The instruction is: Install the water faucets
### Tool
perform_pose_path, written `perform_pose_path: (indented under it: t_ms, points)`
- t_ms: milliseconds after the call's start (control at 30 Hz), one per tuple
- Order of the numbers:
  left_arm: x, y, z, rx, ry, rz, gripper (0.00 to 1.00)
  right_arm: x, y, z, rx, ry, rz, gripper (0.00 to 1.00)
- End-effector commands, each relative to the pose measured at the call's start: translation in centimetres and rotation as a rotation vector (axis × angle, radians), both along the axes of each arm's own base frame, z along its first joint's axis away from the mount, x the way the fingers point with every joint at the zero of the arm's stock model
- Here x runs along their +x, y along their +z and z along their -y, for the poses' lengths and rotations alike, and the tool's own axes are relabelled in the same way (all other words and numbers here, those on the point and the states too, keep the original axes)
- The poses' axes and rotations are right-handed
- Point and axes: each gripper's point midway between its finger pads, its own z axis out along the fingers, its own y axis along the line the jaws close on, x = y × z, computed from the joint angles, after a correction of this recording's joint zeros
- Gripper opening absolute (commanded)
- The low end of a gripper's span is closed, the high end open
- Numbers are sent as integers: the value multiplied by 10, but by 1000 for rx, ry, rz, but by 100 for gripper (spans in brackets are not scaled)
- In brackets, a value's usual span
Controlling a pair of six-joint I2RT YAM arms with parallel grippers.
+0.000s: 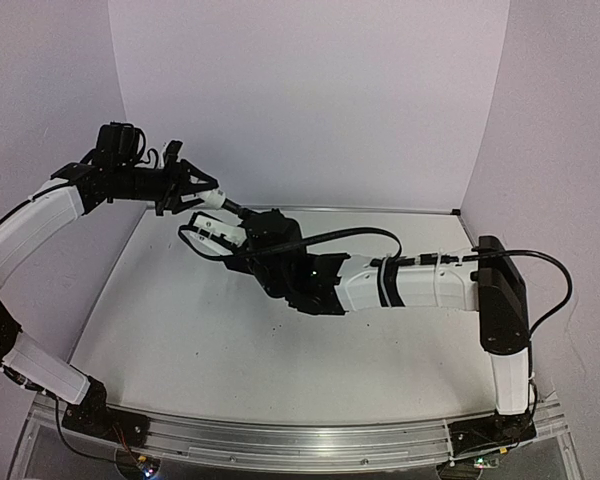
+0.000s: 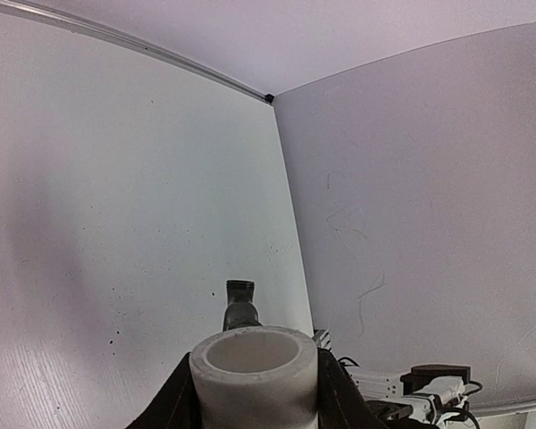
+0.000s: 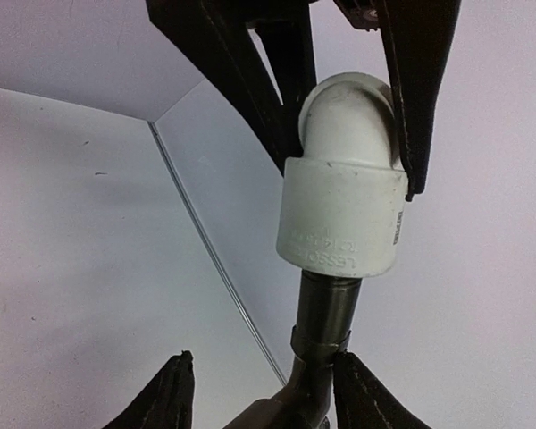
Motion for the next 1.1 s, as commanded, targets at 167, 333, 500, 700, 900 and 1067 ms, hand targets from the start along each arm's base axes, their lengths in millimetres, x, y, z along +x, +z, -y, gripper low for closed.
perform_pose_path:
  t_ms: [167, 333, 500, 700, 900, 1067]
  points:
    - [-21, 34, 6, -31, -137, 154, 0, 8, 17, 4, 97, 4, -34, 26]
    - [-27, 30, 7, 4, -188, 209, 0, -3, 18, 2, 138, 141, -175, 0]
    - [-32, 19, 8, 43, -244, 218, 0, -17, 21, 5, 205, 330, -429, 0]
    - [-49, 20, 13, 34, -352, 262, 0, -11, 28, 34, 367, 511, -751, 0]
    - [-66, 26, 13, 24, -437, 322, 0, 16, 30, 63, 543, 606, -1069, 0]
    - [-92, 32, 13, -13, -529, 392, 0, 41, 34, 77, 698, 673, -1386, 0]
